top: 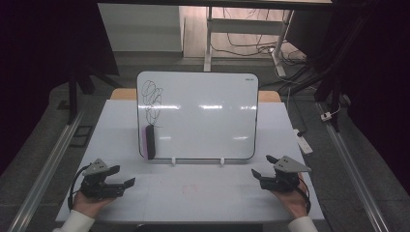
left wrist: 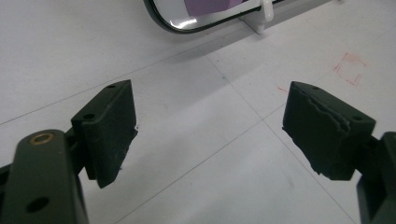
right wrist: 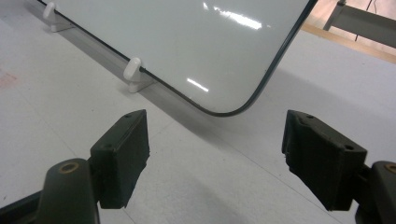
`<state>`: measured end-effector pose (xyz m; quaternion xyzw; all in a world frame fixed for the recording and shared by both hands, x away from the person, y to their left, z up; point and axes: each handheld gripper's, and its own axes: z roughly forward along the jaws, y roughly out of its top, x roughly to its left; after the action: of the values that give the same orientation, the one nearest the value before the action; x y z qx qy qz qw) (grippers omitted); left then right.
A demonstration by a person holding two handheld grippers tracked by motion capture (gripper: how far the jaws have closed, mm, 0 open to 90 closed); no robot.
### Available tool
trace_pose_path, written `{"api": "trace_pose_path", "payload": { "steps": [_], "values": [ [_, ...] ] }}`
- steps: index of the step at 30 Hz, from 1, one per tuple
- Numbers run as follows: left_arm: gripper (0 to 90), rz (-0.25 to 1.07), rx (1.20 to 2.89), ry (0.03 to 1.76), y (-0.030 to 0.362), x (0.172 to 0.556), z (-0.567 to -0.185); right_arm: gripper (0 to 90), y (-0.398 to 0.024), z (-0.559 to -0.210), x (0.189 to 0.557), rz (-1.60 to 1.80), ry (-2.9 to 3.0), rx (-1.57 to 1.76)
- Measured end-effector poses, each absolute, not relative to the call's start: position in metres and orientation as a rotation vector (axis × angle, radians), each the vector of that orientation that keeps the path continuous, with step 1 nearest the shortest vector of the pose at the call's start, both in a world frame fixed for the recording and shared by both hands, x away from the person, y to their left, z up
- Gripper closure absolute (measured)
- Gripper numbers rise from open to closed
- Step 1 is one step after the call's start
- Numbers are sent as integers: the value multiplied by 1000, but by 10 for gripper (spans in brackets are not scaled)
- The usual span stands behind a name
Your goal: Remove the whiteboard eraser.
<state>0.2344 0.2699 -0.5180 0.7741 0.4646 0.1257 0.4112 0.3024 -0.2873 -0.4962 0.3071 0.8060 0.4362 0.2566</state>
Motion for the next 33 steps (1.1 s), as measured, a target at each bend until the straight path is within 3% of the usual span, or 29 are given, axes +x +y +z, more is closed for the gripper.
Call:
{"api": "trace_pose_path", "payload": {
  "steps": [20, 33],
  "values": [
    [215, 369, 1917, 1212, 269, 230, -505, 241, -279, -496, 303, 1172, 2210, 831],
    [220, 412, 1883, 1193, 241, 250, -482, 241, -278, -497, 304, 1178, 2203, 848]
  ]
}}
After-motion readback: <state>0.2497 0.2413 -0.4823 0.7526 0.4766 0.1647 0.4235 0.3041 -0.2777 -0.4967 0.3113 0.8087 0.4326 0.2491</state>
